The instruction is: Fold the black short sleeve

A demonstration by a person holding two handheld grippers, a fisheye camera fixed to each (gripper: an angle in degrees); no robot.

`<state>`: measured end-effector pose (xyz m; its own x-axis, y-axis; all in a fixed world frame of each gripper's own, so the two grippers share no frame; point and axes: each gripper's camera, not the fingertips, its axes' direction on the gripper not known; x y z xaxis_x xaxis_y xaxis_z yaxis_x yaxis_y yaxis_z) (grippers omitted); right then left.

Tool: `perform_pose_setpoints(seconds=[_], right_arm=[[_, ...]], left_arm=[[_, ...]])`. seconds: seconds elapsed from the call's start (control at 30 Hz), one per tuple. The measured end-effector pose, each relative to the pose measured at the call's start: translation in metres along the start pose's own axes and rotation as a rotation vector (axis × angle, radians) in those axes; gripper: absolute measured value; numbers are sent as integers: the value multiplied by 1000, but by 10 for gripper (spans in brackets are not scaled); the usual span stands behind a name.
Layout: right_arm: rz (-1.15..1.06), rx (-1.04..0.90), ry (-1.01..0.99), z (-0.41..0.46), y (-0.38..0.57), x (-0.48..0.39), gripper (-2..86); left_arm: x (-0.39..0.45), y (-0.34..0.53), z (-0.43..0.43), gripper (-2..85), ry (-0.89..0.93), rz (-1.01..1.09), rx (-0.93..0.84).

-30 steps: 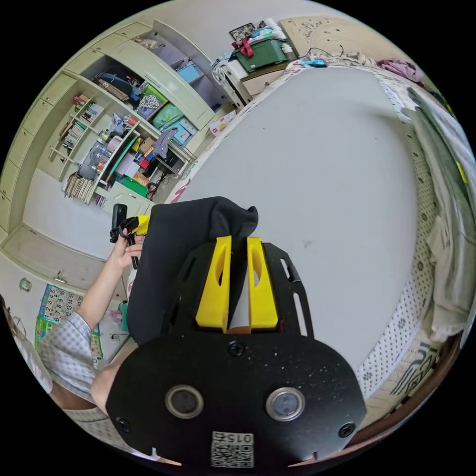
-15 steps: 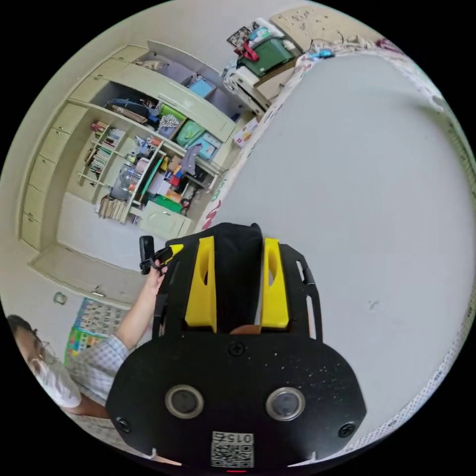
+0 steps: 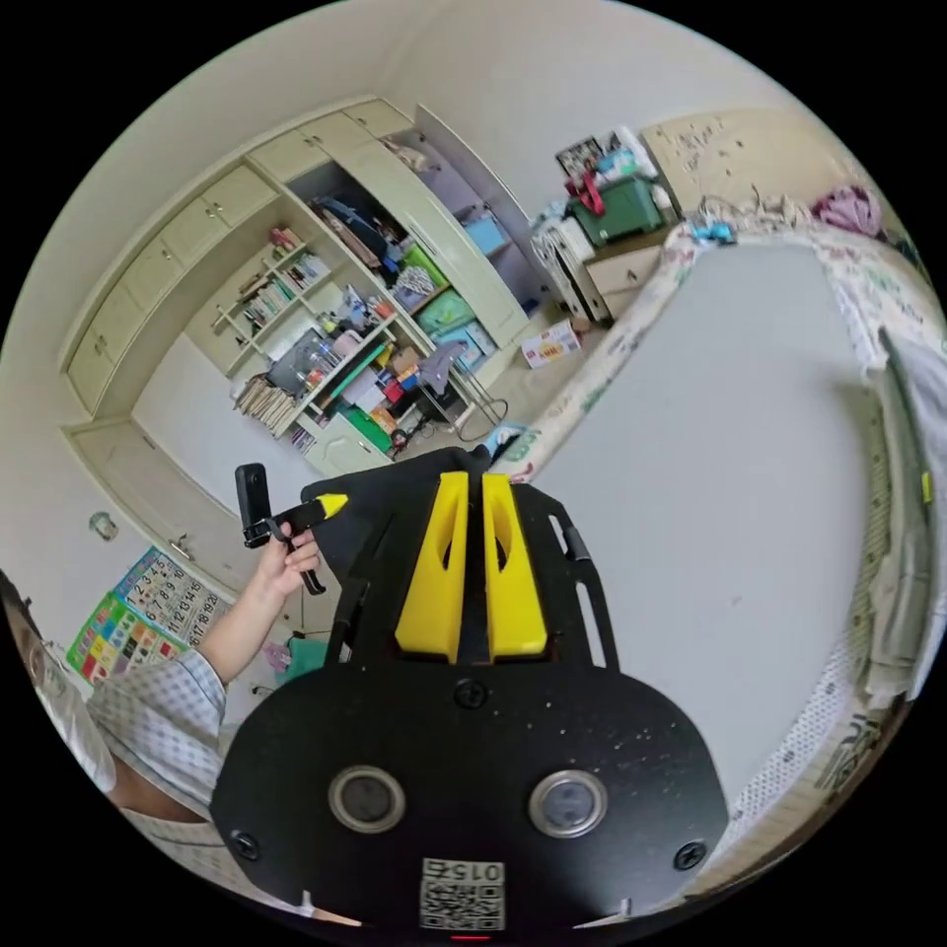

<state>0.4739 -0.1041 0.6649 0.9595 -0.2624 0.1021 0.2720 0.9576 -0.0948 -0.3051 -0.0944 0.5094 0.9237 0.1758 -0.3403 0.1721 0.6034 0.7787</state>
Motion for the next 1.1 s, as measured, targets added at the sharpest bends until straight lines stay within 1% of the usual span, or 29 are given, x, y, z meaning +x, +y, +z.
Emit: perform_pose_setpoints(seconds=[0.03,0.17,0.3,0.33,0.4,0.53,0.6,0.7,0.8,0.97,1.03,1.07,1.1], right_arm=[[-17,23,3,-14,0,-9,14],[-123,169,65,-115,-2,-65,12],[-169,323,135,-224,0,-102,12],[-174,343,148,-240,1,-106,12],[-194,422,209,-298,8,-119,13],[-233,519,349,-371,18,-128,13],[-200,558,425,-407,17,-121,13],[-165,574,516,-439,10,-108,14],[-154,580,587,-456,0,-88,15],[-63,577,692,-449,-35,-27,23],[-20,545,779,-435,-62,4,32],[3,509,822,-421,-79,28,42],[77,481,825,-409,-87,52,55]], left_arm=[[15,-4,-4,62,-1,33,8],[127,-38,-20,62,-15,231,64],[232,-67,-9,62,-17,408,118],[245,-71,-6,62,-14,427,125],[294,-82,15,62,8,478,155],[350,-98,63,62,71,518,176],[378,-110,104,61,118,528,162],[401,-122,159,61,135,532,150],[407,-131,214,61,182,521,144],[387,-151,311,65,210,455,141],[378,-161,351,72,169,436,168],[371,-167,380,83,99,434,189],[361,-167,404,92,-22,379,204]])
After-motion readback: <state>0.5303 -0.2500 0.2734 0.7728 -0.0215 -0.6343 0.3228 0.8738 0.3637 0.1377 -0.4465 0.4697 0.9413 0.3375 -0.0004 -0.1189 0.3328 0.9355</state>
